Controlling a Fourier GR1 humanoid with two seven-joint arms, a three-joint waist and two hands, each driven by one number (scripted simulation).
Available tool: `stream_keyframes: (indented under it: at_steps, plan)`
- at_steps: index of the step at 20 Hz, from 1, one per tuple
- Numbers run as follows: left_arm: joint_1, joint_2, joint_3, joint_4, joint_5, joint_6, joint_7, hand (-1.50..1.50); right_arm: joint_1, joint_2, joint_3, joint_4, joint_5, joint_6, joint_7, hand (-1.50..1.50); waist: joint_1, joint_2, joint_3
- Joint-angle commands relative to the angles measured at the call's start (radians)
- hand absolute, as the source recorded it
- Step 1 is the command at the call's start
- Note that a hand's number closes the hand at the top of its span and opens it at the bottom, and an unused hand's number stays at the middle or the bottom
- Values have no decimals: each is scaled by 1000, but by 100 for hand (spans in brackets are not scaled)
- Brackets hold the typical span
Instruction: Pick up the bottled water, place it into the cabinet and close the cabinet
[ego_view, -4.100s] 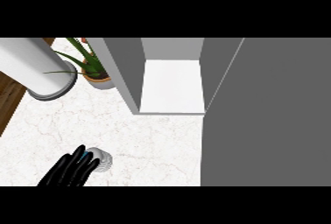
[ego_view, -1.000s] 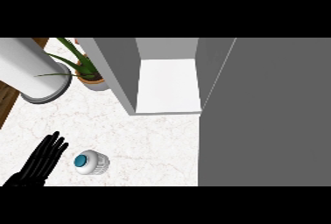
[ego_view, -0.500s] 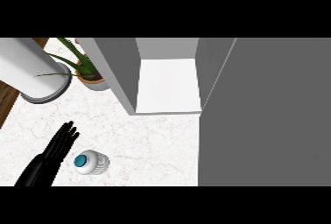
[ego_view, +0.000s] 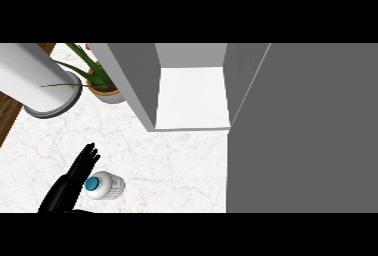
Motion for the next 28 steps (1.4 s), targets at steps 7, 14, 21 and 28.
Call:
stream_keyframes:
  at_steps: [7,14,21,28]
  plan:
    - [-138,-55,46,338,15,-48,-199,-150,119,-5,-40,-171,-198,15,13,-150,-6,0,-1]
    - [-197,-43,28,499,0,-177,-329,-150,112,-30,-25,-200,-206,-31,50,-150,3,2,-1]
    - [-239,-92,57,594,76,-268,-339,150,166,-27,-61,-206,-196,-10,-7,-150,-6,0,-1]
    - [-225,-80,49,524,99,-289,-327,150,200,-34,-74,-231,-210,-12,-6,-150,7,-4,1]
